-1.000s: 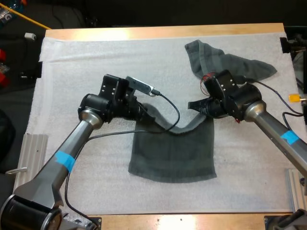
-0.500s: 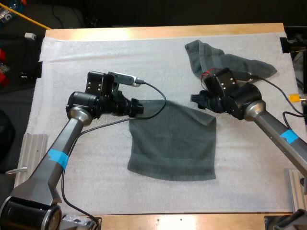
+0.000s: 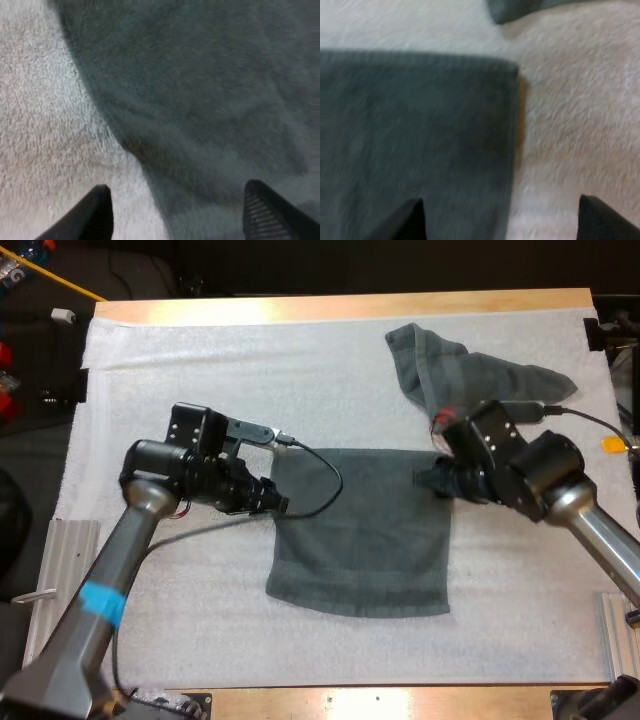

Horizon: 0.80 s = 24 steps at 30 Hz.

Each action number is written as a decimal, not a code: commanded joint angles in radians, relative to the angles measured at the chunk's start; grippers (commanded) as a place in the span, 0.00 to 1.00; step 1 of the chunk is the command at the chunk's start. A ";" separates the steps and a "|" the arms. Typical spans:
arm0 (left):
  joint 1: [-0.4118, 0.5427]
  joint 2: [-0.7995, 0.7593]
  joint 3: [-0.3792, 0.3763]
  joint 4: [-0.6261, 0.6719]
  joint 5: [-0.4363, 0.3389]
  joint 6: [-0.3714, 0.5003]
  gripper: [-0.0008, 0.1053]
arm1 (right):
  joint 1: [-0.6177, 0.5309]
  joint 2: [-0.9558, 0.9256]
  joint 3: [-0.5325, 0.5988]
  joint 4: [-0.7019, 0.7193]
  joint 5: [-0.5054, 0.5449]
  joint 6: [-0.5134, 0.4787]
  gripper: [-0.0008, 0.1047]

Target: Pick towel from pile, fold and stack

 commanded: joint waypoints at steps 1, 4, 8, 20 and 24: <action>-0.005 -0.031 -0.003 0.023 0.008 0.001 0.52 | 0.018 -0.021 -0.006 0.023 0.005 -0.007 0.58; -0.005 -0.100 -0.003 0.068 0.016 0.001 0.52 | 0.080 -0.053 -0.006 0.059 0.020 0.016 0.58; -0.005 -0.202 0.011 0.117 0.016 0.001 0.52 | 0.180 -0.092 -0.006 0.141 0.092 0.053 0.58; -0.005 -0.516 0.223 0.131 0.042 -0.077 0.52 | 0.349 -0.248 0.133 0.243 0.141 0.235 0.58; -0.005 -0.575 0.265 0.143 0.084 -0.084 0.52 | 0.351 -0.328 0.264 0.227 0.140 0.292 0.58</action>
